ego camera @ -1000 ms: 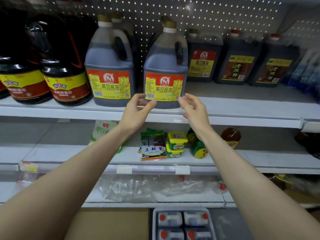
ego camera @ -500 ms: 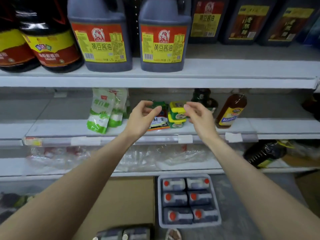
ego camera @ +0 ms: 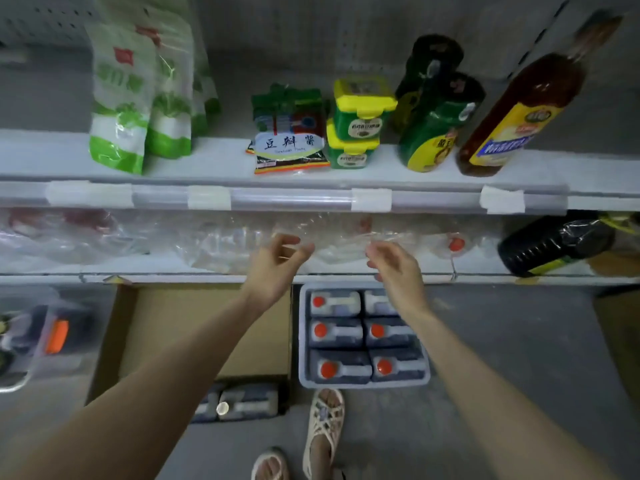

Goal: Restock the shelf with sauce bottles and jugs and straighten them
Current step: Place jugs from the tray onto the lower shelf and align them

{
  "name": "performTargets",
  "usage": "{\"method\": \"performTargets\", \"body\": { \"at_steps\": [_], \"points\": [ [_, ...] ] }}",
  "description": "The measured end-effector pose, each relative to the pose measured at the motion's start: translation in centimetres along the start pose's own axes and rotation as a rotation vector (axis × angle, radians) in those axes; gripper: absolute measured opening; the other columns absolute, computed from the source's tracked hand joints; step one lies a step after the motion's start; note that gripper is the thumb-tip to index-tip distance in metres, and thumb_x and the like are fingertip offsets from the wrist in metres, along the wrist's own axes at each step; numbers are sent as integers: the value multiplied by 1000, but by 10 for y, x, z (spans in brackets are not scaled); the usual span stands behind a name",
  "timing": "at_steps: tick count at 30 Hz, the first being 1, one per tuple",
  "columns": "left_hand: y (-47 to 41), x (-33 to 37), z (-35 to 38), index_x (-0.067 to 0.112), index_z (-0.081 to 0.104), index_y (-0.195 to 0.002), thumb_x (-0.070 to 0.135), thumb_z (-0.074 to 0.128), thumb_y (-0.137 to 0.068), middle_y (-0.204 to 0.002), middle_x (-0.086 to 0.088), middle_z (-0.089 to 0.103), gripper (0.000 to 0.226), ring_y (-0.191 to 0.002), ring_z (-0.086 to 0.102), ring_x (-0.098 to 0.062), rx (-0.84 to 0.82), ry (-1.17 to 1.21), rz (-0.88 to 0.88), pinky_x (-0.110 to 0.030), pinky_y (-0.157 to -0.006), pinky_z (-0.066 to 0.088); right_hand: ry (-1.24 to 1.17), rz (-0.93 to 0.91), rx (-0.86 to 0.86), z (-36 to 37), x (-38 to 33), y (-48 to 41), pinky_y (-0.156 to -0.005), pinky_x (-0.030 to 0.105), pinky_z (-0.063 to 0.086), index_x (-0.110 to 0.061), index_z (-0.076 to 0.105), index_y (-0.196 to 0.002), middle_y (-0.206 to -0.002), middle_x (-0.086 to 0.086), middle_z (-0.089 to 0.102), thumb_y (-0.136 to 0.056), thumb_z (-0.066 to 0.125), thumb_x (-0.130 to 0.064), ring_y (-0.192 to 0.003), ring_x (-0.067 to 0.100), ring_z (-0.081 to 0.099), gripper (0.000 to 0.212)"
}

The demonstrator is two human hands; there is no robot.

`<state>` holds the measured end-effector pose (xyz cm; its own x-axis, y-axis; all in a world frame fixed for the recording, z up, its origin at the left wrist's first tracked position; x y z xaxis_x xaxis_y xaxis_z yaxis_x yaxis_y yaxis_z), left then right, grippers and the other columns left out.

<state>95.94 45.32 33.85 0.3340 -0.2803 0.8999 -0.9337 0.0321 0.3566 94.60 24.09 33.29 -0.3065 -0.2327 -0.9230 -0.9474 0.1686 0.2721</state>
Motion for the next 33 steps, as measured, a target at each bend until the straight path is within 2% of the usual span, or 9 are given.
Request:
{"method": "performTargets", "body": {
  "at_steps": [3,6,8,12,17,20,23,28,33],
  "points": [
    [-19,-55,23,16,56,-116,42,60,-90,-98,-1,65,37,-87,62,-10,-8,6,-108,-12,-63,44,0,65,6,4,56,-17,-80,17,49,-22,63,-102,-94,-7,65,-93,62,-27,-90,6,63,11],
    [-41,-112,44,17,58,-110,44,61,-88,-99,-3,65,35,-91,63,-17,4,12,-219,-26,-74,47,1,116,-18,12,115,-38,-69,3,41,-13,62,-102,-85,-11,62,-93,61,-15,-72,-14,58,9],
    [-58,-147,60,21,58,-101,40,61,-89,-96,-1,64,23,-91,62,-18,6,15,-270,-28,-78,47,5,160,-33,19,158,-53,-72,5,41,-10,62,-102,-86,-10,63,-93,62,-14,-77,-9,59,9],
    [-90,-216,92,24,57,-90,36,60,-91,-91,-1,64,12,-88,62,-18,-7,9,-326,-23,-66,46,47,222,-80,37,238,-85,-72,1,41,-7,64,-106,-93,-4,65,-92,63,-18,-84,1,59,18],
    [-117,-297,123,10,55,-119,37,60,-91,-98,-4,62,39,-84,59,-13,-32,-16,-416,-20,-66,46,116,275,-117,55,321,-116,-79,8,43,-6,63,-116,-106,-1,65,-92,63,-25,-101,9,59,30],
    [-130,-332,140,12,52,-123,37,58,-93,-95,6,56,40,-81,53,-1,-44,-25,-443,-12,-63,44,219,242,-163,64,354,-129,-86,17,42,-9,63,-118,-108,-4,63,-92,62,-31,-102,8,56,34],
    [-140,-358,155,17,47,-130,41,56,-93,-113,3,55,46,-90,53,-2,-83,-3,-459,-15,-69,42,251,226,-180,71,379,-142,-93,22,44,-9,63,-120,-110,-4,63,-92,63,-32,-106,10,57,37],
    [-154,-390,166,18,48,-131,41,56,-92,-121,0,57,46,-93,55,-1,-98,38,-464,-15,-68,42,423,125,-262,93,404,-162,-92,42,47,-20,74,-93,-94,-3,71,-87,65,-44,-99,18,62,26],
    [-157,-412,169,16,52,-130,42,57,-92,-121,-3,60,47,-99,58,-8,-83,57,-487,-18,-69,44,464,165,-325,101,413,-170,-85,36,49,-29,68,-74,-75,-11,69,-85,67,-46,-87,14,64,20]
  ]
}}
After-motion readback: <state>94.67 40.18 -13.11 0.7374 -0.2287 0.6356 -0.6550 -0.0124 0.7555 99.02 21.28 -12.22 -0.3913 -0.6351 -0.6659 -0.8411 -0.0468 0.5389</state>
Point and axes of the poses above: each hand's wrist, its own y-axis away from the middle knuckle, its own z-axis out of the palm, x = y × z, the point moved 6 cm from there along -y, towards the middle knuckle
